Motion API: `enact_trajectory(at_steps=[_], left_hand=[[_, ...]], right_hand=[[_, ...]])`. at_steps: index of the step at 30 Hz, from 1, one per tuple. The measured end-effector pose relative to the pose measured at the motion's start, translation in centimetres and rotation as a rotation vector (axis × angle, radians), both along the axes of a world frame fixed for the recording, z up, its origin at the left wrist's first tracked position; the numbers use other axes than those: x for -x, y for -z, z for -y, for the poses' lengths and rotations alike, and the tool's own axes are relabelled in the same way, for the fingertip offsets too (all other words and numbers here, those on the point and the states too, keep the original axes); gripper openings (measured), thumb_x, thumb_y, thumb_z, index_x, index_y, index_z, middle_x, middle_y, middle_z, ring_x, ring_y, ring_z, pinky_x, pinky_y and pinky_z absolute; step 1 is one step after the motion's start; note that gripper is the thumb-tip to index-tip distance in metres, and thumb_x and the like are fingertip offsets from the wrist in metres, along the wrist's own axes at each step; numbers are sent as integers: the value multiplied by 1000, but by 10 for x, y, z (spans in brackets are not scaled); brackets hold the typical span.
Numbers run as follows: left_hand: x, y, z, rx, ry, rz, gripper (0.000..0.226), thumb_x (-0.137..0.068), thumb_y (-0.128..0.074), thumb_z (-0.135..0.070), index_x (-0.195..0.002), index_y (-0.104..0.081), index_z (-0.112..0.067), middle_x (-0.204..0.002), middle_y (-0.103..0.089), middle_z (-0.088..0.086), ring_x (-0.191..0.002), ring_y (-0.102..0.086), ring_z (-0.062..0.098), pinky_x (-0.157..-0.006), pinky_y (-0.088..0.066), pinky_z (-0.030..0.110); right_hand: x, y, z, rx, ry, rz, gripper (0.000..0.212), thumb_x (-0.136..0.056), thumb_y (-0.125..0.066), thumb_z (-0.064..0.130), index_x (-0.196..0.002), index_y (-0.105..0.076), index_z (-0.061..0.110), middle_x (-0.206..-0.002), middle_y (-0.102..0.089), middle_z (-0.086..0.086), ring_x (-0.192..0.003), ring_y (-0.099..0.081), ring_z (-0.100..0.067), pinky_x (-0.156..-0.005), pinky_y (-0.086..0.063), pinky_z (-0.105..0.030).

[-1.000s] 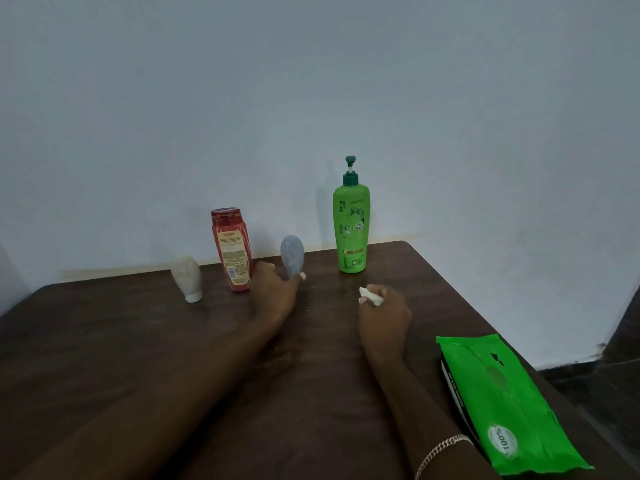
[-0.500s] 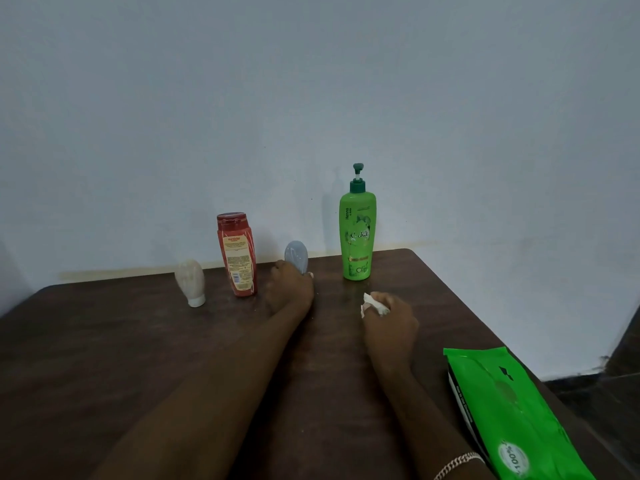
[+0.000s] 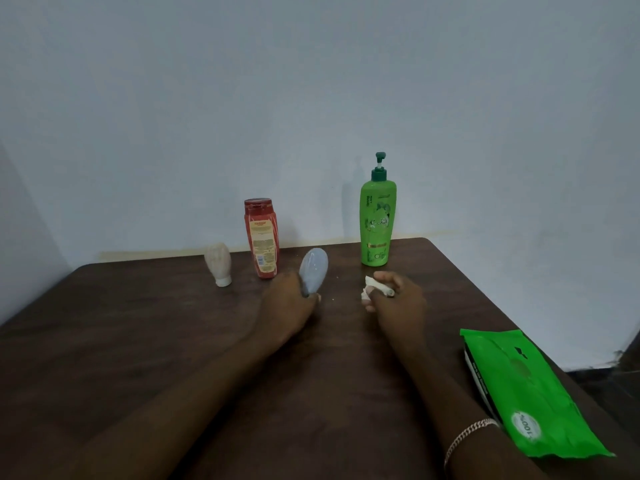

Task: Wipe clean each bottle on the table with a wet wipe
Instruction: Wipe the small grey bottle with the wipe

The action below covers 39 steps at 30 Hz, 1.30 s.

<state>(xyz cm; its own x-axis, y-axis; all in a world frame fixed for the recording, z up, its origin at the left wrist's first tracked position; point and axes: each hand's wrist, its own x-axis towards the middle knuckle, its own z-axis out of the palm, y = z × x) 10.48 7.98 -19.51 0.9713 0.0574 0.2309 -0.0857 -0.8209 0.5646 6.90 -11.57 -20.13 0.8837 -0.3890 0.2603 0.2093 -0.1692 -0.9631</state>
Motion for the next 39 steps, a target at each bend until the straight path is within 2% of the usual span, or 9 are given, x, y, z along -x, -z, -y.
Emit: enact_trajectory(at_steps=[3,6,14,18,22,28,32,36,39], left_hand=[[32,-8,-27,-65,18,-38,40,-82,-80,-38,-115,-63,-23,-112,-68,-2,-93,-61,7,-78,-55,26],[59,-12,-44,-90,19,-18,43,-80,-82,-40,-115,-65,-22,-104,-64,-8,-89,-59,6,-79,-54,28],[85,1,-77,-130,73,84,46,-80,-79,-48,-116,-67,-23,-98,-57,-13,-89,-54,5,-69,-39,19],[85,9,-82,-116,89,116,41,-79,-79,-49,-109,-70,-22,-100,-65,-10,-87,-57,6,-76,-48,27],[86,10,-78,-81,96,118,41,-81,-78,-47,-111,-71,-21,-103,-66,-7,-90,-57,8,-81,-50,30],[82,16,-79,-55,113,143,44,-81,-78,-49,-116,-71,-22,-100,-63,-9,-88,-54,5,-75,-44,23],[80,16,-78,-39,119,141,31,-83,-77,-48,-100,-73,-23,-87,-58,-12,-78,-52,4,-64,-36,18],[80,15,-79,-5,152,150,30,-83,-77,-48,-91,-71,-20,-84,-61,-8,-75,-53,5,-65,-42,20],[78,16,-82,-23,155,147,29,-82,-78,-46,-96,-72,-22,-84,-58,-11,-76,-51,3,-64,-36,17]], right_hand=[[5,-2,-2,49,-48,22,20,-83,-67,6,-90,-71,24,-79,-75,-1,-71,-74,-15,-74,-62,-41],[11,-2,-8,154,-97,7,20,-78,-71,10,-91,-75,24,-84,-76,7,-79,-72,-10,-81,-60,-43],[27,-2,-44,416,-216,31,15,-84,-70,21,-96,-76,28,-93,-73,16,-84,-67,2,-81,-57,-27],[32,0,-62,483,-290,22,27,-82,-74,20,-109,-73,26,-104,-72,13,-92,-66,4,-86,-54,-18],[31,4,-63,514,-270,64,24,-81,-77,21,-105,-74,24,-100,-68,11,-89,-65,-2,-81,-56,-25],[26,8,-69,674,-214,94,24,-82,-77,24,-106,-75,20,-102,-70,6,-90,-63,-5,-84,-53,-26],[32,8,-82,753,-300,149,19,-87,-71,20,-105,-75,18,-103,-69,4,-92,-61,-6,-86,-51,-27],[42,9,-97,813,-422,197,20,-89,-68,20,-108,-74,19,-105,-68,4,-95,-59,-6,-87,-46,-22],[32,3,-86,815,-345,118,19,-87,-68,17,-105,-75,19,-105,-68,3,-95,-59,-8,-88,-48,-28]])
